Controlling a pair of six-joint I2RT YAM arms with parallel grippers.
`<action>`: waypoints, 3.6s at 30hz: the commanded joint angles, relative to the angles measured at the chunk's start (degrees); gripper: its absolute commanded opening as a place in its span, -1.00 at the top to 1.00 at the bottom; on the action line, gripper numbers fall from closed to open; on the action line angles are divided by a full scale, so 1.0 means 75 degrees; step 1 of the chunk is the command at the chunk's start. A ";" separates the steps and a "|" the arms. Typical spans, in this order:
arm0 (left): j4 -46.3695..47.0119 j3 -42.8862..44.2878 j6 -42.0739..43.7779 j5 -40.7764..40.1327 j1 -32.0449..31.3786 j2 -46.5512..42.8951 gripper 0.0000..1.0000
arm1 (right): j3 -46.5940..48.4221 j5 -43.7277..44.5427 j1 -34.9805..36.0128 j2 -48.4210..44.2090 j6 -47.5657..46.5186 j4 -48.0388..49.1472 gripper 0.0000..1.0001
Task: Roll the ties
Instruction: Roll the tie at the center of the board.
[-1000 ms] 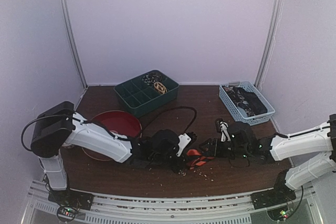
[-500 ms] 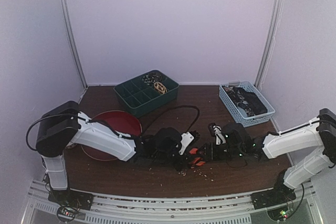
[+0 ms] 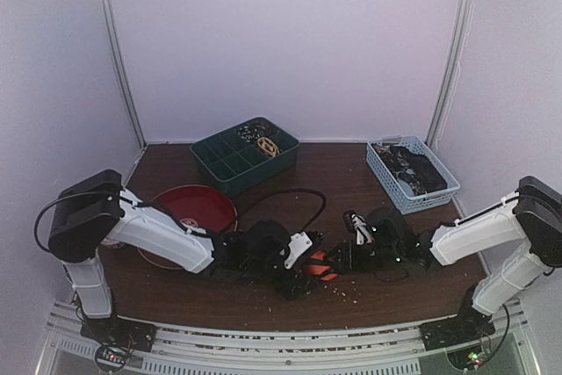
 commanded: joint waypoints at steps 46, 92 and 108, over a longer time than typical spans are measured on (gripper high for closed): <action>0.0544 -0.0357 0.0925 0.1446 0.0377 0.0164 -0.52 | -0.0336 -0.0132 0.0810 0.0429 0.1869 0.1262 0.33; -0.0025 -0.0188 0.0983 0.1795 0.0030 0.0348 -0.37 | -0.0433 0.0172 0.0970 -0.0213 0.1925 0.0303 0.33; 0.0241 -0.0452 0.1214 0.0938 -0.0230 -0.0066 -0.19 | -0.0604 0.0029 0.1130 -0.0160 0.2104 0.0548 0.34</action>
